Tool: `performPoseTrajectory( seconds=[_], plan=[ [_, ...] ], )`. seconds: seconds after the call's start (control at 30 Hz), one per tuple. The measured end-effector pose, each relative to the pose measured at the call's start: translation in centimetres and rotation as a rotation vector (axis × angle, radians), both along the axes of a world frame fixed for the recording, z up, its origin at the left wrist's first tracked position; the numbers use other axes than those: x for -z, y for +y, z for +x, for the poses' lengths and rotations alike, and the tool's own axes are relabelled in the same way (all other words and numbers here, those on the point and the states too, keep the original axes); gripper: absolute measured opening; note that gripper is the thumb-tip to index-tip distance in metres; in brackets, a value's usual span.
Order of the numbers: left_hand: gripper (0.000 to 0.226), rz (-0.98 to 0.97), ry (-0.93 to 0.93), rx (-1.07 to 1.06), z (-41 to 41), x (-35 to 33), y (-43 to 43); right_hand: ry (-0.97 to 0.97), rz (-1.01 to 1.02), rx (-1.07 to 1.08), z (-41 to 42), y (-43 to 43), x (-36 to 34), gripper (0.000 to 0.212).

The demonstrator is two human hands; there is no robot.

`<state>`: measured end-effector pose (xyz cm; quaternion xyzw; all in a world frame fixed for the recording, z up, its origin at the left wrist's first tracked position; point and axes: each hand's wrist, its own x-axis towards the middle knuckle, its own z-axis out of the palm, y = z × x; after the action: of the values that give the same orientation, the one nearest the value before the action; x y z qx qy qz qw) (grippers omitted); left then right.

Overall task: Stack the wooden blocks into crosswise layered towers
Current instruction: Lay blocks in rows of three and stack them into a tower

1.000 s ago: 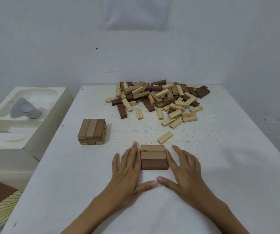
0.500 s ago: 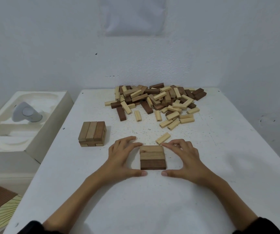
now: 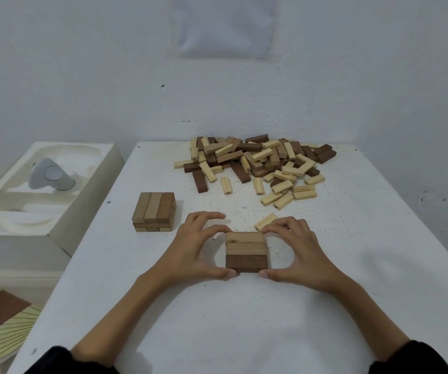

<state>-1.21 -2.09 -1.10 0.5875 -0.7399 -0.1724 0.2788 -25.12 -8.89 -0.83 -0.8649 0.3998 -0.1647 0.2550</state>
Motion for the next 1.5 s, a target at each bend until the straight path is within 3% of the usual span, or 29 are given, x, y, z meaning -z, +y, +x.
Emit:
performPoseTrajectory(
  seconds=[0.13,0.47,0.8,1.5],
  plan=[
    [0.073,-0.046,-0.061,0.010,1.5,-1.3,-0.1,-0.042,-0.020,-0.017,1.3,-0.2,-1.0,0.069],
    [0.071,-0.148,-0.146,-0.087,8.7,-4.3,-1.2,-0.178,-0.107,-0.073,9.1,-2.1,-3.2,0.079],
    [0.070,-0.068,-0.085,-0.214,15.5,-4.2,-1.5,-0.206,-0.088,-0.110,17.4,-4.2,-2.0,0.085],
    [0.065,0.054,-0.035,-0.171,16.9,-2.9,-1.6,-0.158,-0.038,-0.110,18.1,-4.1,-1.4,0.080]
  ],
)
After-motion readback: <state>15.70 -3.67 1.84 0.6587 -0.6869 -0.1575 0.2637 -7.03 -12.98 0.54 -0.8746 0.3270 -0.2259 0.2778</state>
